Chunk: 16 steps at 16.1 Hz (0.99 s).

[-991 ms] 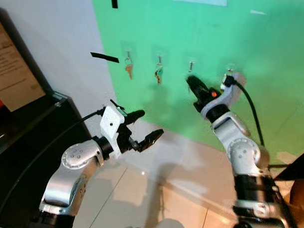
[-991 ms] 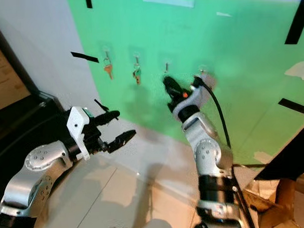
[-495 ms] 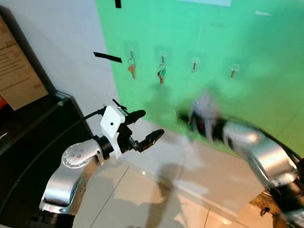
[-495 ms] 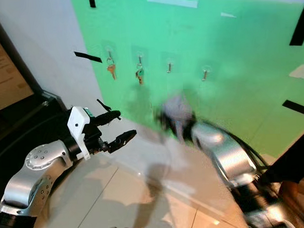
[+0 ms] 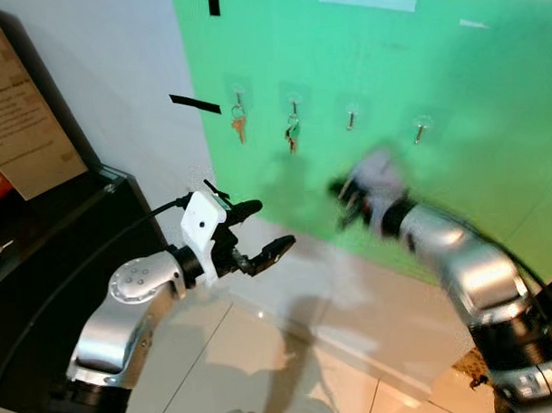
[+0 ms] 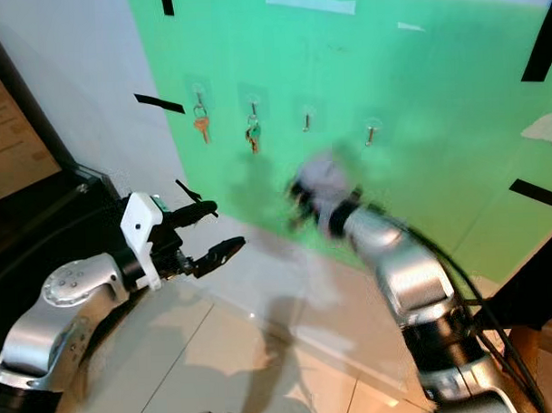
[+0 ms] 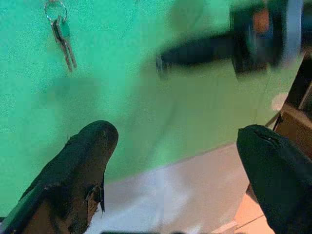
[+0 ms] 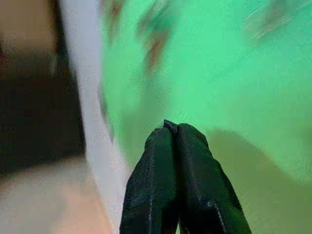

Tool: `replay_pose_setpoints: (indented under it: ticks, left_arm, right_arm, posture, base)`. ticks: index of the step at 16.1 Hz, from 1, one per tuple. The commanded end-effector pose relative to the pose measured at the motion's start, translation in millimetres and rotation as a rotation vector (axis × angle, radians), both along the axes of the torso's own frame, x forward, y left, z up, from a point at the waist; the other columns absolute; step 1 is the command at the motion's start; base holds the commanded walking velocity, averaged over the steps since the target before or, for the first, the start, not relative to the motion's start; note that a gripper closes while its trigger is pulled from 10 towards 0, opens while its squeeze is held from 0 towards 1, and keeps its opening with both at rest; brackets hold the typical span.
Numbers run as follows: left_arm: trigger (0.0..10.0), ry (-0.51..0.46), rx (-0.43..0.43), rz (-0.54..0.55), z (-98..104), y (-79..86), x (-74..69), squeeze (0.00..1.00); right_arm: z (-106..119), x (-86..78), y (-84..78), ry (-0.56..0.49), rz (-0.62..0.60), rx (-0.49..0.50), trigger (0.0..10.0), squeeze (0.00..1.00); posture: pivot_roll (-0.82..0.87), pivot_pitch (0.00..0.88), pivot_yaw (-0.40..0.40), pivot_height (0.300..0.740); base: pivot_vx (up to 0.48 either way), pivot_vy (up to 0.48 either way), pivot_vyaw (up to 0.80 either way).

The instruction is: Hang keys on a hook

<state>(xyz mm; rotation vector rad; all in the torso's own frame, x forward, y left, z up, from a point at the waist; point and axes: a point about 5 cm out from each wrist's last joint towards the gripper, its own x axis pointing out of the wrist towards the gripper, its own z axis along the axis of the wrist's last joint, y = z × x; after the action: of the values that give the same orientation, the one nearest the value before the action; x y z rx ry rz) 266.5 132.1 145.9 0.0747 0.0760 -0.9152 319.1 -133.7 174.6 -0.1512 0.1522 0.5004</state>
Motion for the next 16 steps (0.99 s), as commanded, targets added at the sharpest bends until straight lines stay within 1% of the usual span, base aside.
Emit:
replay_pose_setpoints:
  ticks: [1, 4, 5, 8, 10, 11, 12, 14, 16]
  left_arm:
    - [10.0, -0.014, 0.018, -0.014, 3, 0.8, -2.5, 0.0]
    - [10.0, -0.006, 0.024, -0.013, 1, 3.9, -4.9, 0.0]
    - [10.0, -0.003, 0.025, -0.014, 0, 3.7, -5.5, 0.0]
    - [10.0, 0.001, 0.023, -0.02, -1, 2.9, -6.3, 0.0]
    - [10.0, 0.003, 0.024, -0.027, -1, 2.2, -6.7, 0.0]
    - [10.0, 0.002, 0.025, -0.029, -1, 2.1, -6.7, 0.0]
    - [10.0, 0.002, 0.026, -0.031, -1, 1.7, -6.6, 0.0]
    - [10.0, 0.0, 0.03, -0.036, -1, 0.8, -6.0, 0.0]
    - [10.0, 0.0, 0.03, -0.036, -1, 0.7, -5.9, 0.0]
  right_arm:
    - [12, 1.5, -3.1, -0.032, -0.02, 0.107, 10.0, 0.0]
    - [24, 0.6, -2.4, -0.039, 0.001, 0.325, 10.0, 0.0]
    - [25, 0.4, -1.7, -0.035, 0.004, 0.355, 10.0, 0.0]
    - [25, 1.1, 0.5, -0.027, -0.009, 0.402, 10.0, 0.0]
    - [28, 0.3, 7.2, -0.024, 0.018, 0.461, 10.0, 0.0]
    - [29, 0.4, 9.1, -0.027, 0.023, 0.465, 10.0, 0.0]
    - [31, 1.8, 12.1, -0.041, 0.021, 0.475, 10.0, 0.0]
    - [41, 6.3, 18.4, -0.094, 0.007, 0.536, 10.0, 0.0]
    - [43, 7.3, 19.3, -0.101, 0.0, 0.554, 10.0, 0.0]
  posture:
    - [-0.03, 0.0, 0.066, 0.74]
    - [-0.03, 0.0, 0.061, 0.74]
    - [-0.03, 0.0, 0.059, 0.74]
    - [-0.03, 0.0, 0.059, 0.74]
    - [-0.03, 0.0, 0.06, 0.74]
    - [-0.03, 0.0, 0.06, 0.74]
    - [-0.03, 0.0, 0.064, 0.74]
    - [-0.03, 0.0, 0.062, 0.74]
    - [-0.03, 0.0, 0.059, 0.74]
  base:
    - [0.0, 0.0, 0.0]
    - [0.0, 0.0, 0.0]
    - [0.0, 0.0, 0.0]
    - [0.0, 0.0, 0.0]
    - [0.0, 0.0, 0.0]
    - [0.0, 0.0, 0.0]
    - [0.0, 0.0, 0.0]
    - [0.0, 0.0, 0.0]
    - [0.0, 0.0, 0.0]
